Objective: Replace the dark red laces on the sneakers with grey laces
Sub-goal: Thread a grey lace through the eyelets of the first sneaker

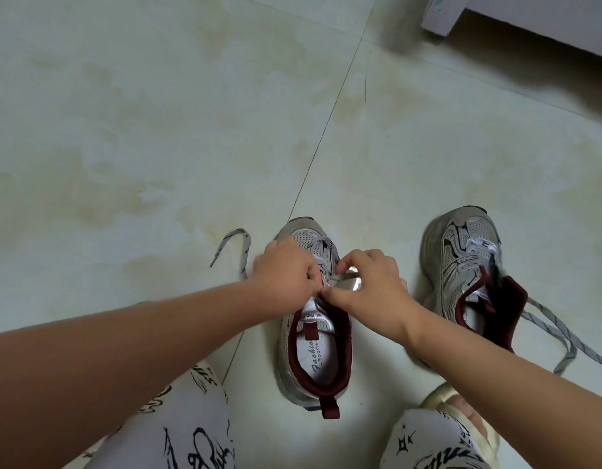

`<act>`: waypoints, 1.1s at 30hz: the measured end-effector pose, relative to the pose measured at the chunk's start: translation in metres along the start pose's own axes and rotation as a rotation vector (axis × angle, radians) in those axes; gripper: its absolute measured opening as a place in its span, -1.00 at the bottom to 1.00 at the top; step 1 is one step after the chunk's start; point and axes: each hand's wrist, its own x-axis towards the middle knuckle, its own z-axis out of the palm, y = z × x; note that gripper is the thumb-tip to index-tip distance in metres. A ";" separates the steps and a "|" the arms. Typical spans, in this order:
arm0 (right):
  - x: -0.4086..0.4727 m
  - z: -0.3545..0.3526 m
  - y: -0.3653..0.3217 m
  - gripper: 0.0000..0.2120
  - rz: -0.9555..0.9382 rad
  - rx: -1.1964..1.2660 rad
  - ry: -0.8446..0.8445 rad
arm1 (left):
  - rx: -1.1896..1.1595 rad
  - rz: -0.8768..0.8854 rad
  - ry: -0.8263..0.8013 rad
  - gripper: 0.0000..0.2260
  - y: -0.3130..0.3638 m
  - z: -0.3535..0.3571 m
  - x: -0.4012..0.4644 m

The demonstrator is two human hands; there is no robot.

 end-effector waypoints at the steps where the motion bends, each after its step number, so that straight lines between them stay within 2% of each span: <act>1: -0.001 0.000 0.000 -0.72 0.002 0.010 0.023 | 0.009 0.052 -0.039 -0.90 -0.002 -0.006 0.000; 4: -0.003 0.003 0.002 -0.62 0.024 0.078 0.054 | 0.009 0.126 -0.093 -0.80 0.000 -0.029 -0.002; 5: -0.004 0.003 0.002 -0.59 0.036 0.118 0.048 | -0.131 0.099 -0.132 -0.81 0.002 -0.040 -0.005; 6: -0.004 0.004 0.002 -0.56 0.049 0.161 0.038 | -0.409 0.070 -0.223 -0.84 0.002 -0.052 -0.009; 8: -0.006 0.006 0.001 -0.51 0.064 0.235 0.012 | -1.213 0.100 -0.509 -0.88 0.004 -0.081 -0.017; 9: -0.007 0.006 0.001 -0.49 0.072 0.261 -0.001 | -1.509 0.143 -0.561 -0.91 0.002 -0.092 -0.019; 10: -0.008 0.007 0.001 -0.46 0.081 0.280 -0.011 | -1.634 0.169 -0.548 -0.96 0.001 -0.101 -0.020; 11: -0.008 0.007 0.001 -0.44 0.092 0.294 -0.021 | -1.620 0.151 -0.490 -0.95 0.001 -0.107 -0.020; 13: -0.009 0.007 0.000 -0.44 0.095 0.304 -0.033 | -1.331 0.030 -0.322 -0.87 -0.001 -0.106 -0.013; 15: -0.009 0.006 -0.001 -0.47 0.086 0.304 -0.037 | -0.711 -0.016 -0.182 -0.80 -0.002 -0.093 -0.009; 16: -0.008 0.006 -0.002 -0.49 0.078 0.306 -0.036 | -0.304 0.010 -0.170 -0.77 -0.006 -0.083 -0.007; 17: -0.008 0.006 -0.002 -0.50 0.071 0.308 -0.035 | 0.067 0.057 -0.225 -0.73 -0.010 -0.072 -0.007; 18: -0.008 0.007 -0.002 -0.52 0.063 0.311 -0.034 | 0.317 0.107 -0.312 -0.69 -0.015 -0.060 -0.007; 19: -0.008 0.009 -0.002 -0.53 0.057 0.314 -0.033 | 0.430 0.147 -0.389 -0.68 -0.017 -0.054 -0.008; 20: -0.008 0.010 -0.002 -0.54 0.049 0.322 -0.032 | 0.394 0.189 -0.423 -0.72 -0.018 -0.052 -0.010; 22: -0.008 0.011 0.000 -0.57 0.027 0.356 -0.035 | 0.035 0.205 -0.465 -0.88 -0.014 -0.064 -0.013; 24: -0.007 0.011 0.001 -0.60 0.001 0.390 -0.038 | -0.445 0.191 -0.486 -0.83 -0.010 -0.085 -0.014; 26: -0.007 0.011 0.000 -0.60 -0.024 0.385 -0.027 | -0.706 0.214 -0.461 -0.84 -0.008 -0.101 -0.015; 28: -0.007 0.011 0.000 -0.58 -0.049 0.302 -0.010 | -0.728 0.266 -0.429 -0.87 -0.004 -0.101 -0.017; 30: -0.006 0.012 -0.001 -0.59 -0.096 0.186 0.001 | -0.649 0.284 -0.380 -0.84 0.005 -0.091 -0.019; 33: -0.007 0.012 -0.004 -0.78 -0.175 0.165 -0.002 | -0.502 0.280 -0.235 -0.78 0.016 -0.078 -0.017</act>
